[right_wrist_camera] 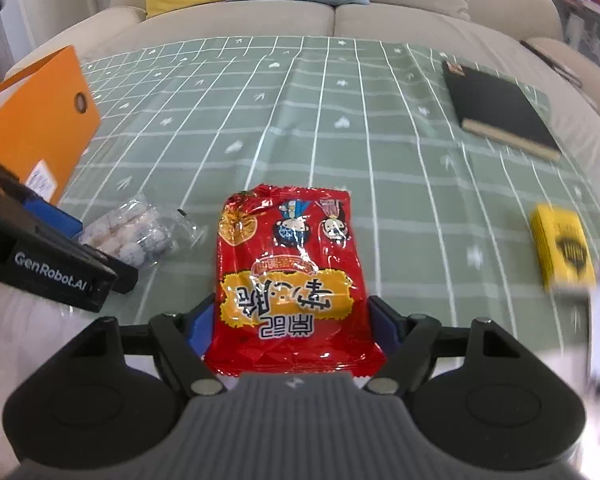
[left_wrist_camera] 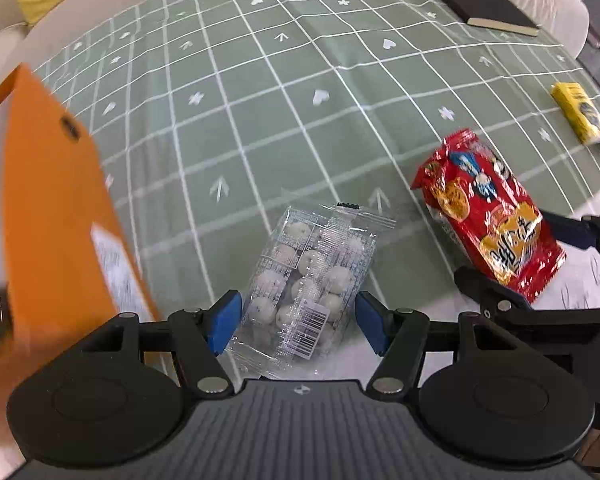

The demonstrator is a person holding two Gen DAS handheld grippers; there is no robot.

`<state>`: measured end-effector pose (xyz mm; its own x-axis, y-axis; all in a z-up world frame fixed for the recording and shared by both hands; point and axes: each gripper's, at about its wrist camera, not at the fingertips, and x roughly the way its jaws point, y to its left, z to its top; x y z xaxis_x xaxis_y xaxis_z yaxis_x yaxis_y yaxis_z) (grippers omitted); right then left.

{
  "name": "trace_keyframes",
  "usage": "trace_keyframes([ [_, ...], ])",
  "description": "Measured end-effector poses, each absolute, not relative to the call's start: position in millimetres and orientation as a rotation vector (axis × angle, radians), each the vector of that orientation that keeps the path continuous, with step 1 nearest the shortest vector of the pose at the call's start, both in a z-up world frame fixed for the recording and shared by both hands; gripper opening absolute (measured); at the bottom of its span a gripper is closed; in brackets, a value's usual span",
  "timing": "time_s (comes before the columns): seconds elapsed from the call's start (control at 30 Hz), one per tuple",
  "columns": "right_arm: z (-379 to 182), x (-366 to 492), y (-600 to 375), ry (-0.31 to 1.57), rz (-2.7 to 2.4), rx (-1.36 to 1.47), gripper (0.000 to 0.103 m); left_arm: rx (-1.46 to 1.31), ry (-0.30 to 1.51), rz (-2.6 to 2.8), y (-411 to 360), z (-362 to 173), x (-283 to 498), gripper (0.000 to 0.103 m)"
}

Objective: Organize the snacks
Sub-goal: 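Grasp the clear candy bag with the left gripper while the right grasps the red snack bag, then lift both bags and carry them toward the orange box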

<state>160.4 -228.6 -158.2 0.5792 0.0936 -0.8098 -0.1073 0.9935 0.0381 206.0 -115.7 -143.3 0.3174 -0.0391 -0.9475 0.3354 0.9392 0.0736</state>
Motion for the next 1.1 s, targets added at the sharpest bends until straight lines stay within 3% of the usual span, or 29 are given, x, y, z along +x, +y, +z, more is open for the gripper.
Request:
trace_keyframes([
  [0.23, -155.3, 110.5, -217.1, 0.958, 0.125, -0.025, 0.078, 0.167, 1.187, -0.258, -83.5, -141.1, 152.1, 0.073],
  [0.47, -154.7, 96.0, -215.6, 0.902, 0.146, -0.038, 0.084, 0.158, 1.024, -0.323, -67.0, -143.0, 127.8, 0.09],
  [0.57, -152.1, 96.0, -218.8, 0.849, 0.131, -0.037, 0.089, 0.167, 0.962, -0.347, -66.6, -138.8, 126.8, 0.091],
  [0.87, -158.1, 106.9, -218.7, 0.816, 0.126, -0.055, 0.089, 0.076, 0.988, -0.34, -73.5, -147.6, 140.9, 0.092],
  [1.1, -167.0, 114.0, -216.6, 0.828, 0.143, -0.051, 0.081, 0.133, 0.955, -0.316, -78.6, -154.7, 140.4, 0.092],
])
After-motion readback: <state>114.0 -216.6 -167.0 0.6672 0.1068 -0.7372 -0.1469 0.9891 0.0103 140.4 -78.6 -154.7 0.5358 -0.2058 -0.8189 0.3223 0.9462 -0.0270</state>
